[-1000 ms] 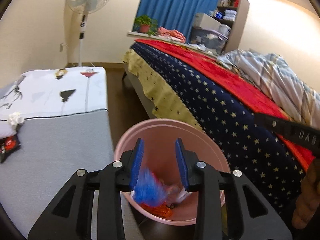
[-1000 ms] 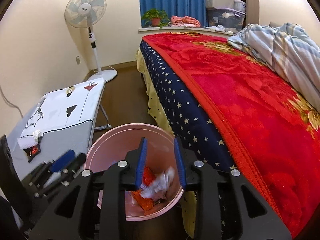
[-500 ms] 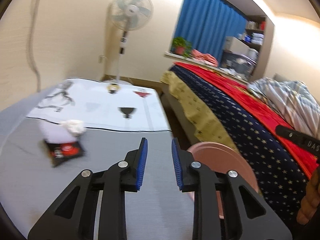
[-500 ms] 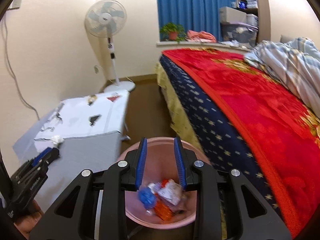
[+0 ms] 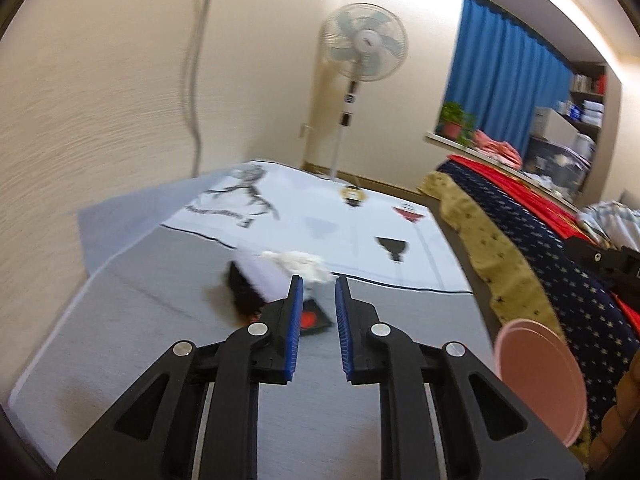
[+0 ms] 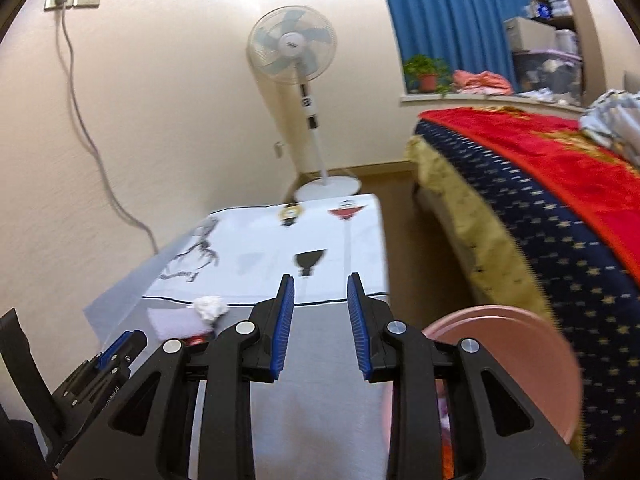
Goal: Collect trash
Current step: 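Grasp the white foam net sleeve with the left tool while the right tool grasps another white tissue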
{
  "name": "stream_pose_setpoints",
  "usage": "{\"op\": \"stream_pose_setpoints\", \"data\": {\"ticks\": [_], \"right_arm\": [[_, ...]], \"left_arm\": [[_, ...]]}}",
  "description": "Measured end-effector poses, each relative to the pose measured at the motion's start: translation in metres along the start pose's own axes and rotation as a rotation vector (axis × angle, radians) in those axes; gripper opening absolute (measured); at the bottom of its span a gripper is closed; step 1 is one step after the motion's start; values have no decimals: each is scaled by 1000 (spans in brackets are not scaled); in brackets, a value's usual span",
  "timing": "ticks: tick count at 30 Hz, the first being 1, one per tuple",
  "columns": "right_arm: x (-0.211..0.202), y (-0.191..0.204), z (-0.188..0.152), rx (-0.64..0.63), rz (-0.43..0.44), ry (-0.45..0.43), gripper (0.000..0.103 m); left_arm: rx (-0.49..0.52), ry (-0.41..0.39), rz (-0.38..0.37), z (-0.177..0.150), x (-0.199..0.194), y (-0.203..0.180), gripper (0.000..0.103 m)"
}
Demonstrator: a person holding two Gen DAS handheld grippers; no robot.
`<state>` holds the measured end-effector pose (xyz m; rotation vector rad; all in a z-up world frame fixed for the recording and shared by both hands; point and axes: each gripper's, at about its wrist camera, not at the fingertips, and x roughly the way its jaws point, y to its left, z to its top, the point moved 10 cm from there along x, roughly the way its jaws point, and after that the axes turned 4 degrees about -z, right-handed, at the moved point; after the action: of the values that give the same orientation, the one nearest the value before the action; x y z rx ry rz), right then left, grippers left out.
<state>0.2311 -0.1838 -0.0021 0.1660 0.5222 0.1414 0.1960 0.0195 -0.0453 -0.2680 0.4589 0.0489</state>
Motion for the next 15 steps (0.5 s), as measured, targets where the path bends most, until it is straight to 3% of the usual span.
{"op": "stream_pose_setpoints", "data": {"ticks": [9,15], "right_arm": [[61,57,-16,-7,135,60,28],[111,94,-45,15,226,174,29]], "left_arm": [[-91,-21,68,11,10,52,16],[-166,-13,83,14,15,78,17]]}}
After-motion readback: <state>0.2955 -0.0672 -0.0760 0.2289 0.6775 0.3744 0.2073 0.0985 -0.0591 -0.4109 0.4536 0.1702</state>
